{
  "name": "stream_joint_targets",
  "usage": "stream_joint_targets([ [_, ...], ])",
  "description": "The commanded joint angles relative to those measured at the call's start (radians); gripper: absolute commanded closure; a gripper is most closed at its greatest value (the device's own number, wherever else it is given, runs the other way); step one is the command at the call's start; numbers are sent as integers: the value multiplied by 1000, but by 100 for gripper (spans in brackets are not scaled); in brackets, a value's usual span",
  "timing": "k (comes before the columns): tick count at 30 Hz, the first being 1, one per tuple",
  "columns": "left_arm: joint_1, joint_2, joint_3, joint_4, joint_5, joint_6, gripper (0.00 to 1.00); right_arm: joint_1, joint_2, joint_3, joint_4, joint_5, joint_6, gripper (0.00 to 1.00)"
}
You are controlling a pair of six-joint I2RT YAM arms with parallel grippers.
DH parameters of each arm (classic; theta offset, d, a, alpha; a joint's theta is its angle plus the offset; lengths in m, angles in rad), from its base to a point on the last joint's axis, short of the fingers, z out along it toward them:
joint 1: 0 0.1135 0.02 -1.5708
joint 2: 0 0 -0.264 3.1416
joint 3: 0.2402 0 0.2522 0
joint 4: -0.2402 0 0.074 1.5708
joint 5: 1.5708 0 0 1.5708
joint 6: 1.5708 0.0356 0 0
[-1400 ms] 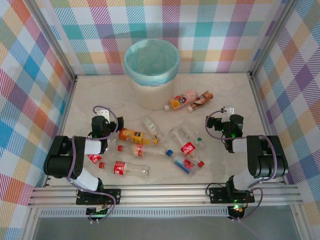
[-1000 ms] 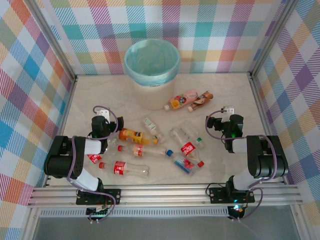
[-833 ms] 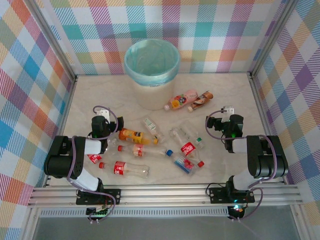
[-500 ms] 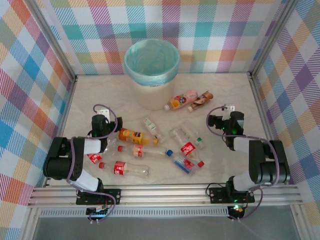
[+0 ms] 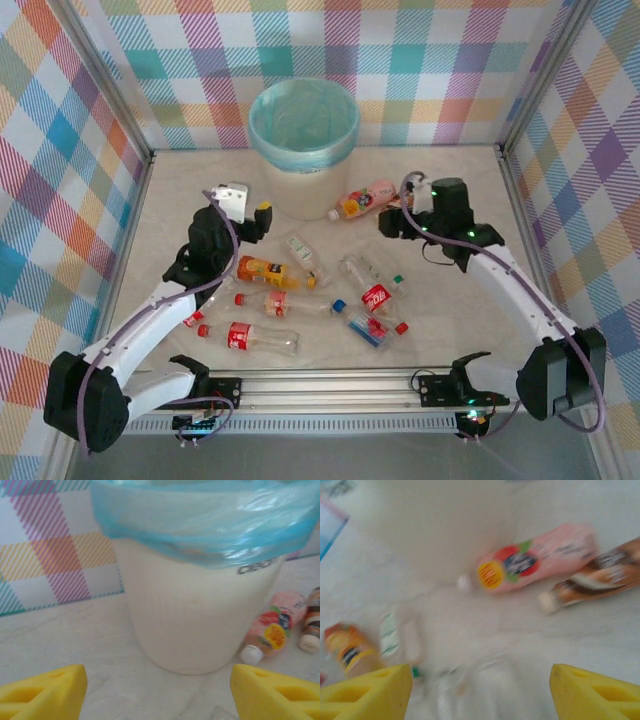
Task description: Put the plastic bottles in the bin
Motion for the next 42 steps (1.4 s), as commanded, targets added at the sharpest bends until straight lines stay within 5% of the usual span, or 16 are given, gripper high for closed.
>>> stream_joint_targets([
  [1,-69,39,108,-185,57,-25,24,86,88,126,-326,-4,-32,30],
  [8,-129,118,264,-401,397,-43,26,234,328,363,-565,64,-112,40],
  [11,-151,118,258,-409,459,-59,27,267,415,405,-596,74,-129,44],
  [23,-192,20,248,-546,513,-147,26,343,626,499,-627,150,-135,38],
  [42,-194,-213,82,-555,372,-165,22,359,783,591,-632,234,-163,32],
])
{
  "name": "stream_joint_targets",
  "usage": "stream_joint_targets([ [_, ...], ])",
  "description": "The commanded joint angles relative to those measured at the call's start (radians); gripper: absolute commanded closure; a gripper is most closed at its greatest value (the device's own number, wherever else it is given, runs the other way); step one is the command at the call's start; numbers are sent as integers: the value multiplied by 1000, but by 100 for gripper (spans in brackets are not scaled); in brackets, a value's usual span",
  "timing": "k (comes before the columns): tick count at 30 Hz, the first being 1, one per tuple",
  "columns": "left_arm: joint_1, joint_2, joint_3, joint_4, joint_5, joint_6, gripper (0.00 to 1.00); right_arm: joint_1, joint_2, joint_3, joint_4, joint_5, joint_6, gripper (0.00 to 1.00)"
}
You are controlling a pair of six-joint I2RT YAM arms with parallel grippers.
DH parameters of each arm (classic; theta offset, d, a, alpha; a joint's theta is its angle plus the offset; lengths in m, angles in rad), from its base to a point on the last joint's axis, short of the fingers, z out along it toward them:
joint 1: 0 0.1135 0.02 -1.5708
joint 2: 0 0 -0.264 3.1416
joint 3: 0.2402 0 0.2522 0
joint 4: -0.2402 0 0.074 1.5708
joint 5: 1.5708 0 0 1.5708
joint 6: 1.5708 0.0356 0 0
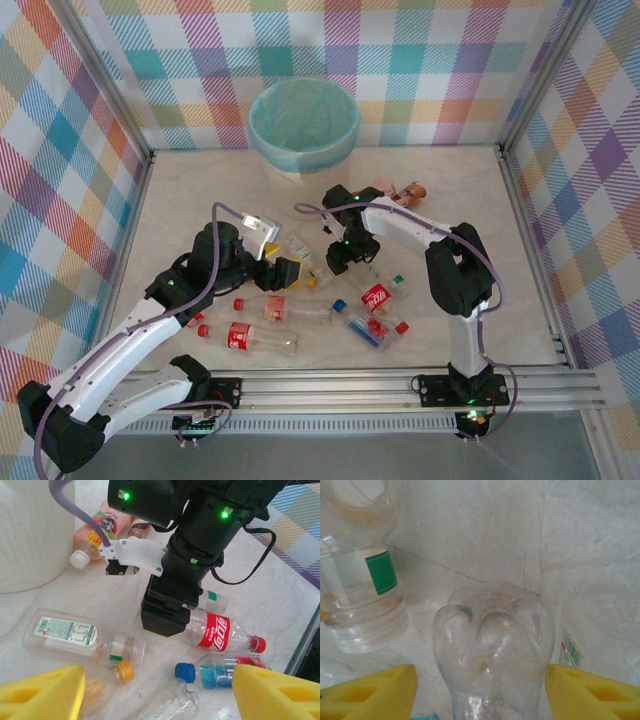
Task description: Put the plastic bottles in the bin
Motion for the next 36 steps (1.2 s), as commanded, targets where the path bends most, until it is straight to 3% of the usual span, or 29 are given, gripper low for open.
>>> stream_joint_targets([
  [1,-9,-38,-15,-10,-45,-7,22,12,27,28,-17,16,-20,32],
  [20,-9,-62,-13,-28,-65,21,20,31,90,45,-10,64,-29,29],
  [29,-9,-62,3,-11,-102,29,20,31,44,61,-21,59,-24,43],
  [36,-9,-42,68,59,-191,28,20,31,-78,87,-55,83,-10,46],
])
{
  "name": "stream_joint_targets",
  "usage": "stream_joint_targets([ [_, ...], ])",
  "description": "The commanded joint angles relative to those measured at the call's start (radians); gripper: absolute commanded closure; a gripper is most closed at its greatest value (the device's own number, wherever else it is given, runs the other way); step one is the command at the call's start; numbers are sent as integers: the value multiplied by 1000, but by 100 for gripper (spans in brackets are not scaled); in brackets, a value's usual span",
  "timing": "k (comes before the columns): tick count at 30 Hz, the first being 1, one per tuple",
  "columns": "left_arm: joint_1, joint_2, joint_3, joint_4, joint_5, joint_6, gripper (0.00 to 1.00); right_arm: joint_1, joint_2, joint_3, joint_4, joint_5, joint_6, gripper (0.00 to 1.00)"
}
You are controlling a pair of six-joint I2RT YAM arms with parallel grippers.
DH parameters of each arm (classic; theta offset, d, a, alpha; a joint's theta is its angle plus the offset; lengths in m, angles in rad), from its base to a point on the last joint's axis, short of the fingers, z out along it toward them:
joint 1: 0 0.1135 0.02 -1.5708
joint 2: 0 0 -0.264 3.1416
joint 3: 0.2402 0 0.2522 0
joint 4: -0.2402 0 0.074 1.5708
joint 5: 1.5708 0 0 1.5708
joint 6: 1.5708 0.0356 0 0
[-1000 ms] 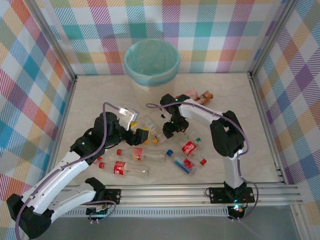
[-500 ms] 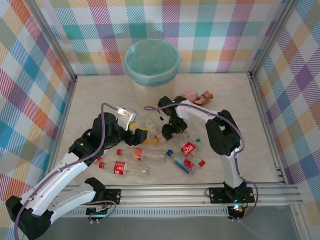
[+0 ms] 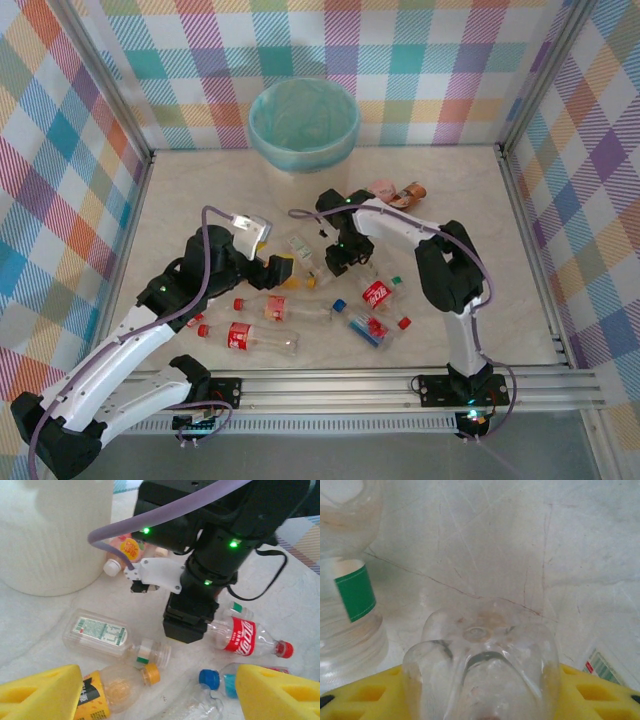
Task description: Put the plastic bottles in the bin
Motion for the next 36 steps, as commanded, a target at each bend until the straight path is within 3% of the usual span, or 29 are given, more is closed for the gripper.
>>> stream_joint_targets([
  [1,-9,10,75,82,-80,11,19,8,-125,60,-47,28,10,46],
  [9,-7,143,277,80,-230,25,18,8,-275,210,-87,48,-23,47],
  [15,1,317,536,18,-254,62,19,5,-293,480,-103,16,-82,48],
  [22,58,502,864,-35,-242,76,20,-11,-183,878,-62,35,-182,49],
  [25,90,577,982,-57,-224,66,20,-15,-174,927,54,33,-220,50],
  [30,153,727,1192,-142,-140,19,21,-35,-191,864,348,4,-266,49],
  [36,195,884,1415,-252,-55,-16,22,-71,-129,913,550,-72,-277,50],
])
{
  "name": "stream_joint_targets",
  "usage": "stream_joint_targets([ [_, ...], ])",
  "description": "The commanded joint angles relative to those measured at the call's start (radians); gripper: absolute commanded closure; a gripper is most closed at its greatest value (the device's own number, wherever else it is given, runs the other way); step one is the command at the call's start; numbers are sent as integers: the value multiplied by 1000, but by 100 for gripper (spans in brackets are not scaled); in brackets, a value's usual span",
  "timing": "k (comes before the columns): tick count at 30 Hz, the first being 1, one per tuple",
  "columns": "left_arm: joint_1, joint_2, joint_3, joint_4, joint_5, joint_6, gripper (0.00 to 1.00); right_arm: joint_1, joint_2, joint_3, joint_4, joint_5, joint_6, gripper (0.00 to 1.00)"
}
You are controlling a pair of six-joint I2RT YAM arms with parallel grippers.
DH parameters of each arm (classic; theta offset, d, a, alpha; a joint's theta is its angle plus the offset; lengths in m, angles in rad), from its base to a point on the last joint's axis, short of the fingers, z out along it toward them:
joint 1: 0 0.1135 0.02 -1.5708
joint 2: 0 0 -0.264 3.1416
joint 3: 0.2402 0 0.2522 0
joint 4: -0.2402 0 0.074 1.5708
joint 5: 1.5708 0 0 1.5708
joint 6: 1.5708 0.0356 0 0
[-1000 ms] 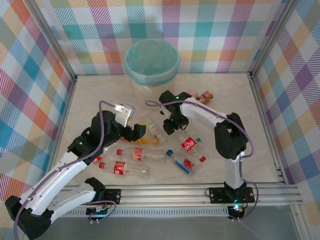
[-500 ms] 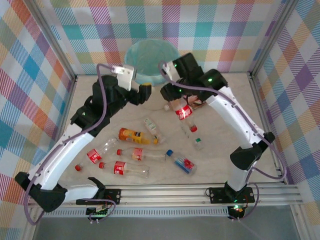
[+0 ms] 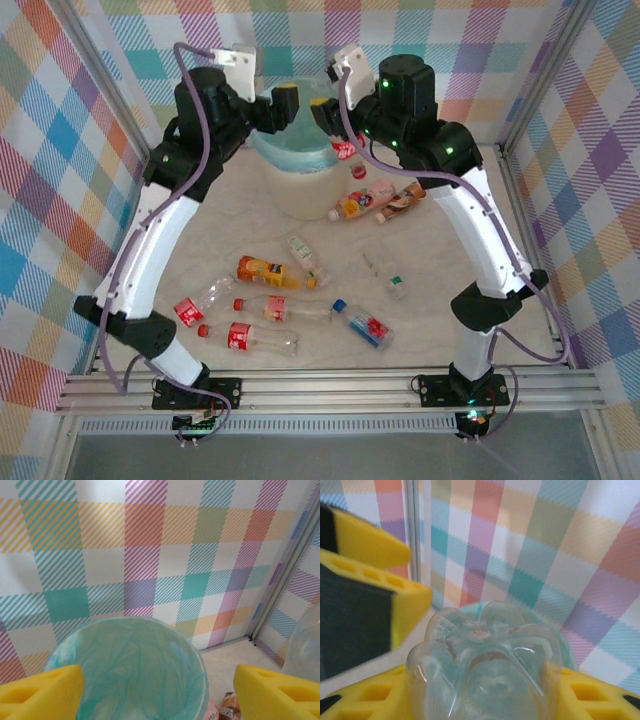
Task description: Put the plastic bottles in the bin
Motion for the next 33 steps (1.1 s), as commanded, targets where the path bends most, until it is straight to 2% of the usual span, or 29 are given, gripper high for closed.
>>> stream_joint_targets([
  [1,24,55,83,-85,77,-39,22,-25,57,52,199,-68,-32,50],
  [14,117,159,114,-25,162,-97,23,-145,313,108,461,-193,13,49],
  [23,142,225,109,-34,191,-100,23,-195,483,136,503,-233,46,47],
  [33,147,263,100,-35,212,-100,23,-201,529,136,517,-223,39,37],
])
